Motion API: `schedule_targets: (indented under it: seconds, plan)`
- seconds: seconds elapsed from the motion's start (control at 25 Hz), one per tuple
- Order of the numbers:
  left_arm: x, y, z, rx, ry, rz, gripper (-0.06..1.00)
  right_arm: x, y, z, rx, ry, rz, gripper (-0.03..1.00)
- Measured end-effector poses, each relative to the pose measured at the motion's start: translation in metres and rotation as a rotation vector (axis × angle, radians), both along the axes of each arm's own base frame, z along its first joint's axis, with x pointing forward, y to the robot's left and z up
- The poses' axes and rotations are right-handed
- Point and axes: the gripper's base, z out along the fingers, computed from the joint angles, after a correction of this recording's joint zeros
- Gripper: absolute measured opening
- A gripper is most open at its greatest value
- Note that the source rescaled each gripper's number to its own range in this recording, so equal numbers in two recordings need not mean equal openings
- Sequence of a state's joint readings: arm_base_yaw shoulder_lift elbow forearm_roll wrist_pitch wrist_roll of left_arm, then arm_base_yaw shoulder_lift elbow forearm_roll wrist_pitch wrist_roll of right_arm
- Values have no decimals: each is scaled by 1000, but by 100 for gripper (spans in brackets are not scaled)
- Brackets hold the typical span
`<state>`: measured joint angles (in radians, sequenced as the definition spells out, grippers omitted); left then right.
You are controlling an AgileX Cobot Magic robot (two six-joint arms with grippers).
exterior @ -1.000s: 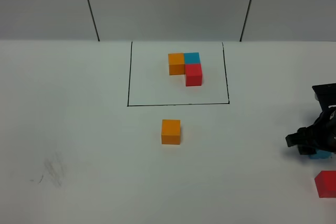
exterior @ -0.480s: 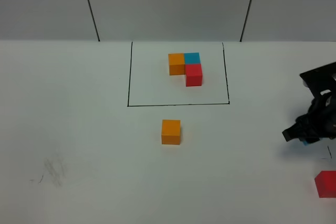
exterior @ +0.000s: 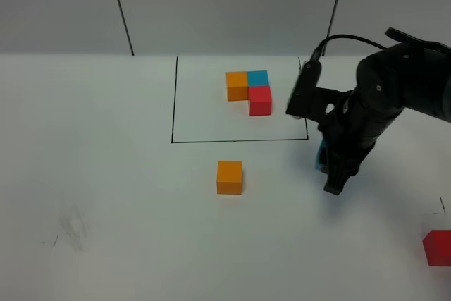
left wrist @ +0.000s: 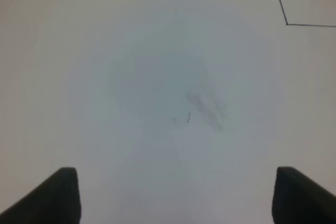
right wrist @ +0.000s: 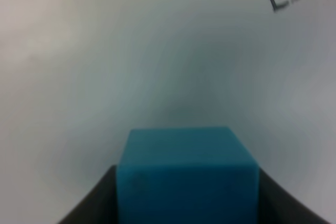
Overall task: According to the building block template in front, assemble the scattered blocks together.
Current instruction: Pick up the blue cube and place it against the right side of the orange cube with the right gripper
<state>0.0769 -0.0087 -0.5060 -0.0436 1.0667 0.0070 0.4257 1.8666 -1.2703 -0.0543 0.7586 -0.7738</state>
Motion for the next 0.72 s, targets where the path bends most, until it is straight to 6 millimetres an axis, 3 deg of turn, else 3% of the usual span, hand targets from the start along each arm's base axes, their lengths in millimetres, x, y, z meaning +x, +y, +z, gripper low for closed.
schedule_targets:
  seconds: [0.28, 0.72]
  plan:
    - [0, 0, 0, 0, 0, 0, 66, 14, 44, -14, -7, 37, 154, 24]
    - [0, 0, 0, 0, 0, 0, 66, 19, 82, -23, -8, 43, 298, 24]
